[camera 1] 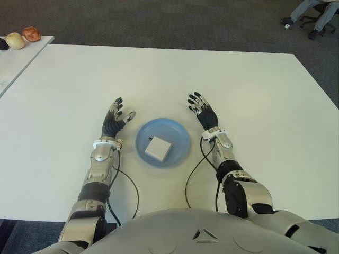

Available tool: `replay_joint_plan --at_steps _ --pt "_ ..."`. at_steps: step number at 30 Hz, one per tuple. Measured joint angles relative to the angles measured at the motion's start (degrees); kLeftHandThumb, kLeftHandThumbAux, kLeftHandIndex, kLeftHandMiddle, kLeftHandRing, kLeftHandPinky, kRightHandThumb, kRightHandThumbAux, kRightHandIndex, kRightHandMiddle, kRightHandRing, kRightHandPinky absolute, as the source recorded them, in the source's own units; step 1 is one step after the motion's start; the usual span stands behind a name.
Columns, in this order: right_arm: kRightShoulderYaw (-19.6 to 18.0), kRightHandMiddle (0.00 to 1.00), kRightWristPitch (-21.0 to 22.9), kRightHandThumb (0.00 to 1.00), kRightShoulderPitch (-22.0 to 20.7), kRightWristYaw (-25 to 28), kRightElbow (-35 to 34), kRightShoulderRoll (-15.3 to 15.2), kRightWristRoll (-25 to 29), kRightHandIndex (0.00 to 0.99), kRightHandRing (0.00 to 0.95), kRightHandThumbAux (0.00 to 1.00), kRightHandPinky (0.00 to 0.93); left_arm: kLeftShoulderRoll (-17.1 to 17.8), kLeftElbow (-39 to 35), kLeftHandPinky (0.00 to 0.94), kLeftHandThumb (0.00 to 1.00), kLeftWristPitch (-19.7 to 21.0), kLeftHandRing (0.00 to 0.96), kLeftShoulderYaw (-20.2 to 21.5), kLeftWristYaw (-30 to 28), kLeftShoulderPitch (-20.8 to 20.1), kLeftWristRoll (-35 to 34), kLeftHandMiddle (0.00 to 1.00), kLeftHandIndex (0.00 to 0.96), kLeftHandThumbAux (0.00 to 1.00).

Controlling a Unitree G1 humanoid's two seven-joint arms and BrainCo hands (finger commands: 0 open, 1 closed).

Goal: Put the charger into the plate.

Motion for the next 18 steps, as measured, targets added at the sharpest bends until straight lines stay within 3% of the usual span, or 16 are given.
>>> replay_joint_plan --at_steps 8,18 --pt "0.0 0.157 0.0 0.000 0.4 -0.2 -0.3 0.0 0.0 0.091 0.113 0.629 0.067 1.7 11.1 0.000 0.000 -7.7 0.000 -1.6 0.0 -4.1 1.4 0.000 0.000 0.660" --pt "-0.1 0.156 0.1 0.000 0.6 0.4 -0.3 -0.2 0.2 0.094 0.113 0.601 0.085 2.7 16.6 0.000 0.000 -10.6 0.000 -2.1 0.2 -6.9 1.4 0.000 0.000 0.680"
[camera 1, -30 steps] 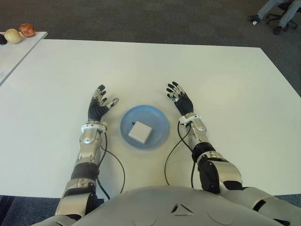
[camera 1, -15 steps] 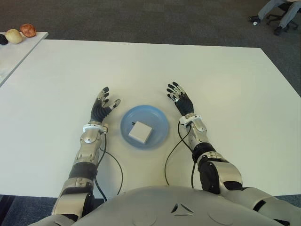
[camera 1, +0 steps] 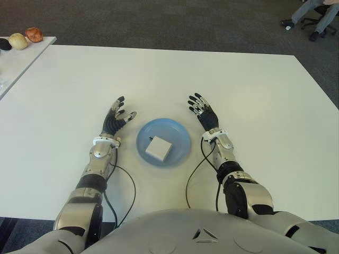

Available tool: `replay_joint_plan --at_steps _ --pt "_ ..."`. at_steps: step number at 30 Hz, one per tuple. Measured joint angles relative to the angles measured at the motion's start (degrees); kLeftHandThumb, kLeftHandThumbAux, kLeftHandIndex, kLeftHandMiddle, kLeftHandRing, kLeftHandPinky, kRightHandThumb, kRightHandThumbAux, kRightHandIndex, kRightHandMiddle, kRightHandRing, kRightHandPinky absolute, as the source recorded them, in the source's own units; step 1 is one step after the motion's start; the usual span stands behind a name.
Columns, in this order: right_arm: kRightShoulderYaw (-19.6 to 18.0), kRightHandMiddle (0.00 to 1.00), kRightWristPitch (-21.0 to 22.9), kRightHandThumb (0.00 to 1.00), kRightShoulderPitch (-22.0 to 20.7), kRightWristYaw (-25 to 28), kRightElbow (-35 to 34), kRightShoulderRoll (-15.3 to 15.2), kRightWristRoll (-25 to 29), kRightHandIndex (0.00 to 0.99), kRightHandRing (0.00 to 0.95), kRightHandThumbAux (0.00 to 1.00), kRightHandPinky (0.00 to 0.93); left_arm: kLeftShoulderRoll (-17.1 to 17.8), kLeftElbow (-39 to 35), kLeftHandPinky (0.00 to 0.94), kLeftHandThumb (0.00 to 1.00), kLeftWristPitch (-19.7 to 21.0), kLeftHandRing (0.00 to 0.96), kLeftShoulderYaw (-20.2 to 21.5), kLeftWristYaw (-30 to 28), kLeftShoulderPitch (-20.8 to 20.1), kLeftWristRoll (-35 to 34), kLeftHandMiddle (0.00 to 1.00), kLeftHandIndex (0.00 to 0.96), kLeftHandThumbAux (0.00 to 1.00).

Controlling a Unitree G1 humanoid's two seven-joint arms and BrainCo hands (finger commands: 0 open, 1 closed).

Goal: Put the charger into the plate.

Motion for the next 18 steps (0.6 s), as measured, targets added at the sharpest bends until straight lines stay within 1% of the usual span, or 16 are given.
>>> replay_joint_plan --at_steps 3,11,18 --pt "0.0 0.158 0.0 0.000 0.0 0.2 0.0 0.0 0.1 0.096 0.115 0.600 0.084 0.0 0.9 0.000 0.000 -0.5 0.000 -0.1 0.5 -0.4 0.0 0.000 0.000 0.680" --pt "0.0 0.159 0.0 0.000 0.0 0.4 0.0 -0.1 0.2 0.095 0.109 0.607 0.047 0.0 2.6 0.000 0.000 -1.5 0.000 -0.2 1.8 -1.2 0.0 0.000 0.000 0.678" --pt "0.2 0.148 0.0 0.000 0.0 0.6 0.0 -0.2 0.1 0.082 0.100 0.622 0.044 -0.5 2.8 0.000 0.000 -1.7 0.000 -0.2 3.2 -1.1 0.0 0.000 0.000 0.648"
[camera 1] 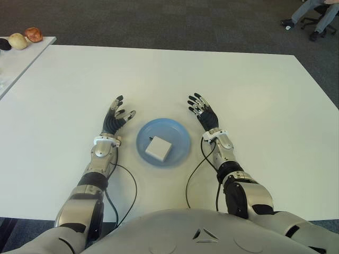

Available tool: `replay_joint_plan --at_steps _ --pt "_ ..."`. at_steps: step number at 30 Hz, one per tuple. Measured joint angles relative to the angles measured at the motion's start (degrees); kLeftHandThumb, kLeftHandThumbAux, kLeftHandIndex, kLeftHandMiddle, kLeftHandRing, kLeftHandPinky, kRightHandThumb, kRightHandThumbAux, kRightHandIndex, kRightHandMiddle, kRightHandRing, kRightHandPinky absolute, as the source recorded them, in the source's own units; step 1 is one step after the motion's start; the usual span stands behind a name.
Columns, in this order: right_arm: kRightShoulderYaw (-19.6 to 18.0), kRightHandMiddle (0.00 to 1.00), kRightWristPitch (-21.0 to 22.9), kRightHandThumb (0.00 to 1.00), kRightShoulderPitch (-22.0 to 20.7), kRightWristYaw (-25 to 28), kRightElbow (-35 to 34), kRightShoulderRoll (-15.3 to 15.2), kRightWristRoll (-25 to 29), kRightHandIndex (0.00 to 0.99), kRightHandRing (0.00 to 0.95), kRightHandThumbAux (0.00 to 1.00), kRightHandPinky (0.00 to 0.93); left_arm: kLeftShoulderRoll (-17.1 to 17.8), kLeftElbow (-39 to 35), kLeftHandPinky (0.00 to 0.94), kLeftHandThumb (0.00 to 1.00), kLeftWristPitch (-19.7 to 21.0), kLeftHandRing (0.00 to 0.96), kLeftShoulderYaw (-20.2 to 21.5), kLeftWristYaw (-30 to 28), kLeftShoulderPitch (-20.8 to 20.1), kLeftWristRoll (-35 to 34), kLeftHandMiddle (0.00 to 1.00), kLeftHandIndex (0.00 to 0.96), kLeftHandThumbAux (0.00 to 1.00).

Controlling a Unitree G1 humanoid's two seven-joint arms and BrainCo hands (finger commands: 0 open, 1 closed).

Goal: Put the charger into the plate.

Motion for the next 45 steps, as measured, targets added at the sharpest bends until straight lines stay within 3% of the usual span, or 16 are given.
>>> replay_joint_plan --at_steps 18,45 --pt "0.1 0.147 0.3 0.000 -0.1 0.1 0.0 -1.1 0.0 0.079 0.100 0.634 0.048 -2.4 -3.0 0.000 0.000 0.0 0.000 0.6 1.5 2.1 -0.3 0.000 0.000 0.611" --pt "1.2 0.129 0.4 0.000 -0.1 -1.3 0.1 -1.3 -1.2 0.076 0.089 0.654 0.060 -2.9 -3.8 0.000 0.000 0.6 0.000 0.6 1.5 2.5 -0.6 0.000 0.000 0.628"
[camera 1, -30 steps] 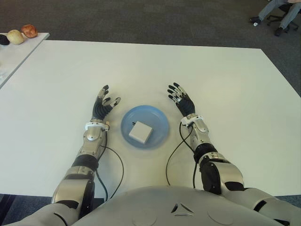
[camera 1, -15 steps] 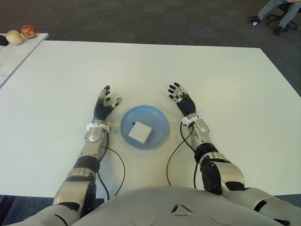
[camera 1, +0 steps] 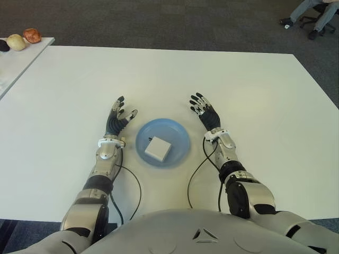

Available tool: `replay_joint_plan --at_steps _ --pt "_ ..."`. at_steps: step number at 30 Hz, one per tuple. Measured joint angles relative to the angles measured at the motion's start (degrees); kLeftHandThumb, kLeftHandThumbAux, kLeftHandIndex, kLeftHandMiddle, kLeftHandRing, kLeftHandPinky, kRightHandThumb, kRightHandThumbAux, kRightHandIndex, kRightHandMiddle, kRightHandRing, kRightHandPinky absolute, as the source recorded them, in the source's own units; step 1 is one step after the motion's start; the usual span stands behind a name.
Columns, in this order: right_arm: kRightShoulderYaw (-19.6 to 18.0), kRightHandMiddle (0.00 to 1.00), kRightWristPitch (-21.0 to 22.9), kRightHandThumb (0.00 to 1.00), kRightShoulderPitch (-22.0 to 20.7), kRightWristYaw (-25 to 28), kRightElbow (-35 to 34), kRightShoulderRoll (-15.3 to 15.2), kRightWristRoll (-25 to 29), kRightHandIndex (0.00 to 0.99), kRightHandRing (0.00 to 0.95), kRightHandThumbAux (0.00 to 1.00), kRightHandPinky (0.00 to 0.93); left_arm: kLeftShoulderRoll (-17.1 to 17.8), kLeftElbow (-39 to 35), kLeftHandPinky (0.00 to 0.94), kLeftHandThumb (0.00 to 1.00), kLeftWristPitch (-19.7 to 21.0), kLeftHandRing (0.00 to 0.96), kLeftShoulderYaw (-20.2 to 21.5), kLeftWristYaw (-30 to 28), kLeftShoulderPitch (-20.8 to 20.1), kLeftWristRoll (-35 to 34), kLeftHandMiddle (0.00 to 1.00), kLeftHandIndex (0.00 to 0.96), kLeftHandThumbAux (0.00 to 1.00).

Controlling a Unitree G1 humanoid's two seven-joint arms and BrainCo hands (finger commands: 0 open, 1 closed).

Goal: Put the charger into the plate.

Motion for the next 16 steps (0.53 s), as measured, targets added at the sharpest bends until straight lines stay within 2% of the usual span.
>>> replay_joint_plan --at_steps 9,16 --pt "2.4 0.122 -2.3 0.000 0.2 -4.9 0.4 -0.1 -2.8 0.066 0.077 0.598 0.030 0.0 0.0 0.000 0.000 0.3 0.000 0.0 0.0 0.0 0.0 0.000 0.000 0.629" --pt "3.6 0.118 -3.9 0.000 0.5 -8.8 0.5 0.1 -4.4 0.065 0.072 0.592 0.039 0.1 -0.2 0.000 0.000 0.3 0.000 -0.1 0.0 0.1 0.0 0.000 0.000 0.614"
